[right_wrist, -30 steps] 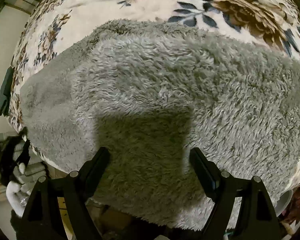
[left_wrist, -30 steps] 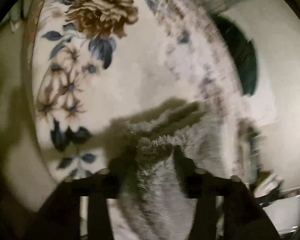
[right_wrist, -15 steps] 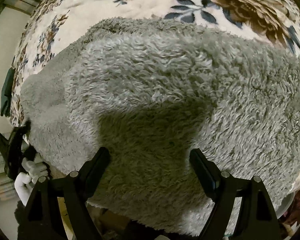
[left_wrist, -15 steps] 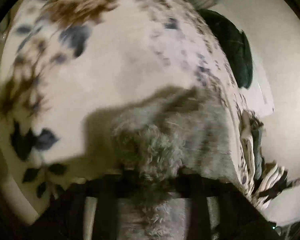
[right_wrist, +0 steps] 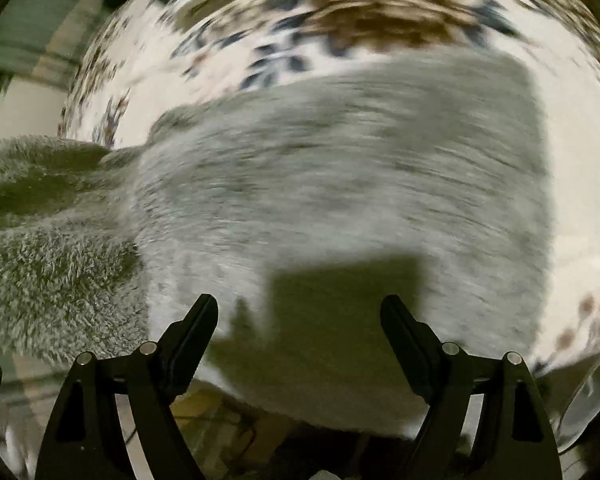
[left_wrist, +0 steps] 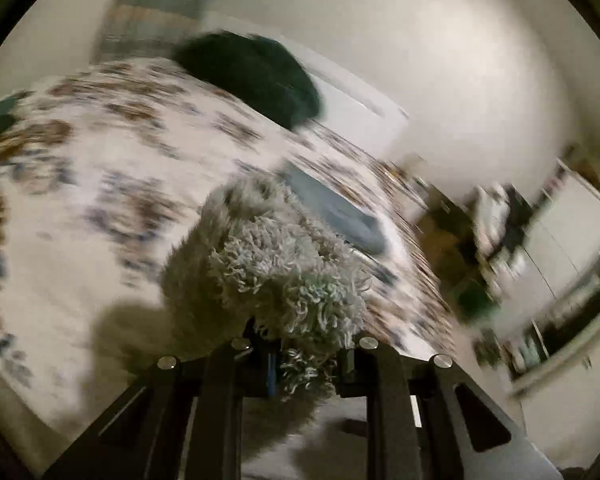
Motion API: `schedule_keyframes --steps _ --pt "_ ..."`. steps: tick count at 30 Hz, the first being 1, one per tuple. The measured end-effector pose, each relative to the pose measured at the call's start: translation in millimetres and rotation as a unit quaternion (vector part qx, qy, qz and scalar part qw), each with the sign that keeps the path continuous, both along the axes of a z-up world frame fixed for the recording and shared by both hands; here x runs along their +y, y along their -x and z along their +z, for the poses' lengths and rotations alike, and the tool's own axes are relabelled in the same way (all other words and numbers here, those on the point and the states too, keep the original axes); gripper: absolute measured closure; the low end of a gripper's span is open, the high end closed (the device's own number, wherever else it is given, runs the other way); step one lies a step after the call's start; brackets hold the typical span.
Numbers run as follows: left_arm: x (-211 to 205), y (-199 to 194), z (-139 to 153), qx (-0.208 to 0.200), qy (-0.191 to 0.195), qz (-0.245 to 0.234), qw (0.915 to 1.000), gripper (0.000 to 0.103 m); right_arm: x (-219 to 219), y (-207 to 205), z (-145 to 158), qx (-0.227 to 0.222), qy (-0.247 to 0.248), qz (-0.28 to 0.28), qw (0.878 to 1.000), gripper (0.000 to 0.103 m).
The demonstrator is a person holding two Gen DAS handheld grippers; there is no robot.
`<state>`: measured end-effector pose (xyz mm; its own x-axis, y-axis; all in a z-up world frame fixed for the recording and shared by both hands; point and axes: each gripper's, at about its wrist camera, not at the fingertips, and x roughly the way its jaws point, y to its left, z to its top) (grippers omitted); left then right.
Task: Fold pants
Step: 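Lift the fleece edge with the left tool and fold it toward the right tool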
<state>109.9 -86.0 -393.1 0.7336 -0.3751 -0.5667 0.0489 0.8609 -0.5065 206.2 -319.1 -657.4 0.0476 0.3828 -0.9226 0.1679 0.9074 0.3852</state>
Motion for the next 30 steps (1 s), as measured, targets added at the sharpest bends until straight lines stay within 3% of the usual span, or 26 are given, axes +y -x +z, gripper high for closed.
schedule_keyframes --steps 6,10,13,14,15,16,17,19,23,26,30 --pt "-158 -12 -25 0.041 -0.013 -0.13 0.9906 0.087 -97 37 5 0.01 0.008 -0.073 0.997 0.018" --pt "-236 -17 -69 0.117 -0.053 -0.19 0.9733 0.084 -161 57 3 0.019 0.025 -0.112 0.993 0.018" --pt "-260 -24 -89 0.164 -0.093 -0.202 0.9611 0.069 -197 68 3 0.019 0.034 -0.132 0.99 0.018" --pt "-263 -26 -89 0.165 -0.104 -0.203 0.9596 0.052 -207 70 4 0.016 0.035 -0.138 0.99 0.018" --pt "-265 -27 -86 0.16 -0.101 -0.208 0.9597 0.022 -213 72 4 0.012 0.034 -0.142 0.989 0.018" --pt "-266 -29 -82 0.155 -0.094 -0.211 0.9604 0.009 -220 73 4 0.006 0.028 -0.147 0.989 0.018" --pt "-265 -30 -75 0.149 -0.089 -0.208 0.9626 0.003 -226 73 5 0.002 0.019 -0.153 0.988 0.015" --pt "-255 -31 -62 0.145 -0.077 -0.21 0.9639 0.003 -232 72 5 -0.007 -0.013 -0.167 0.986 0.005" --pt "-206 -34 -49 0.141 -0.084 -0.167 0.9722 0.003 -225 57 11 -0.038 -0.1 -0.178 0.978 0.004" --pt "-142 -49 -57 0.172 -0.135 -0.085 0.9722 0.003 -201 31 12 -0.066 -0.152 -0.159 0.973 0.004" --pt "-64 -60 -79 0.216 -0.139 0.007 0.9665 0.003 -157 -18 -3 -0.075 -0.205 -0.1 0.971 0.004"
